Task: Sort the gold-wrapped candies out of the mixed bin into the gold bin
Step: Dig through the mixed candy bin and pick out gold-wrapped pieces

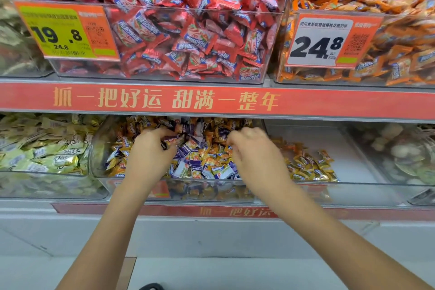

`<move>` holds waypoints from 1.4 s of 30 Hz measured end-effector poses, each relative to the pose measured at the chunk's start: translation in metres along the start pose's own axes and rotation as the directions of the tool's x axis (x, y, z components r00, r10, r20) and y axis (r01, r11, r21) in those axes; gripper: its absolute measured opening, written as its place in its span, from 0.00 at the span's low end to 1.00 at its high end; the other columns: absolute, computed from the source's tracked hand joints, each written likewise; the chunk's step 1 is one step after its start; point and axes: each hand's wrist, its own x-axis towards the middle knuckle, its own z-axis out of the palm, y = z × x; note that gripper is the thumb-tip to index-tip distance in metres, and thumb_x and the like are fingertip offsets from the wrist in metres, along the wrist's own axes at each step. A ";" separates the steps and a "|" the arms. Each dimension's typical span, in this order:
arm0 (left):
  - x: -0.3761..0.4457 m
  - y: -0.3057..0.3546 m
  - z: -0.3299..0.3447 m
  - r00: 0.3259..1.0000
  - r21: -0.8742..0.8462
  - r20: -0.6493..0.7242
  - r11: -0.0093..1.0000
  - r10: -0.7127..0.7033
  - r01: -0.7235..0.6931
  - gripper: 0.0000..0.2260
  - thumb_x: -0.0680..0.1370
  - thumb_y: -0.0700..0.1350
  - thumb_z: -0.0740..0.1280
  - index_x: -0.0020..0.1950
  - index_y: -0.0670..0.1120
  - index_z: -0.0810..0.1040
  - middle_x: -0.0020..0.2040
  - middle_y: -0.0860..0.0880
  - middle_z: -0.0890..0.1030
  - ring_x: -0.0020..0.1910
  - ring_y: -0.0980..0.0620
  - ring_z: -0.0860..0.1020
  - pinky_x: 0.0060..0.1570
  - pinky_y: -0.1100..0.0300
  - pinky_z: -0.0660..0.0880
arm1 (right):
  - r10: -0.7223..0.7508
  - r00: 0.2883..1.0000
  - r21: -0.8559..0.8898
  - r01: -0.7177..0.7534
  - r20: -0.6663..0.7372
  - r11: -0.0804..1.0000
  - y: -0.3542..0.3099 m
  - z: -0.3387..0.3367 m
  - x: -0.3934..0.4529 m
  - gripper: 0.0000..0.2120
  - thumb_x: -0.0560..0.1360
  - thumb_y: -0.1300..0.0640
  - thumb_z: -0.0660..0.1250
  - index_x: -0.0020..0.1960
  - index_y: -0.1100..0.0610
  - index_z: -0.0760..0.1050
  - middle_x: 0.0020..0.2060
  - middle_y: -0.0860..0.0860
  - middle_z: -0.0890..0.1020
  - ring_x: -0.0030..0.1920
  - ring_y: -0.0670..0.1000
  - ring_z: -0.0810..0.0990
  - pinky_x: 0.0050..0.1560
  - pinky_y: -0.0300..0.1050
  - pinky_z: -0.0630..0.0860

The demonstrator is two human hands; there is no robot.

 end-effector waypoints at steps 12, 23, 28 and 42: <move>-0.003 0.006 0.009 0.897 0.241 0.374 0.909 0.237 -0.341 0.20 0.75 0.62 0.63 0.66 0.61 0.72 0.69 0.60 0.68 0.71 0.53 0.60 0.67 0.52 0.54 | -0.029 0.844 0.103 -0.031 0.535 0.994 0.000 0.050 0.067 0.45 0.68 0.48 0.76 0.75 0.55 0.54 0.72 0.54 0.63 0.69 0.55 0.67 0.62 0.46 0.68; 0.005 -0.007 0.005 0.940 0.205 0.308 0.955 0.145 -0.215 0.22 0.72 0.62 0.68 0.64 0.59 0.73 0.69 0.57 0.67 0.72 0.54 0.56 0.67 0.48 0.53 | -0.147 0.829 0.164 0.068 0.540 0.984 0.005 0.054 0.073 0.25 0.72 0.44 0.71 0.66 0.48 0.71 0.59 0.48 0.69 0.60 0.50 0.70 0.50 0.41 0.66; 0.003 -0.007 0.004 0.947 0.235 0.274 0.943 0.167 -0.234 0.16 0.76 0.58 0.65 0.63 0.59 0.75 0.68 0.57 0.68 0.71 0.53 0.58 0.66 0.48 0.56 | -0.152 0.858 0.328 -0.020 0.490 0.944 0.007 0.053 0.071 0.06 0.74 0.55 0.71 0.49 0.55 0.80 0.46 0.45 0.77 0.46 0.44 0.75 0.45 0.38 0.68; -0.011 0.022 -0.003 0.930 -0.202 0.226 0.947 0.291 -0.248 0.17 0.75 0.52 0.70 0.63 0.51 0.78 0.61 0.54 0.78 0.62 0.57 0.71 0.62 0.63 0.67 | 0.177 0.929 0.795 -0.371 0.326 0.480 0.010 0.017 0.041 0.03 0.78 0.57 0.65 0.49 0.51 0.76 0.49 0.48 0.81 0.37 0.46 0.77 0.36 0.39 0.75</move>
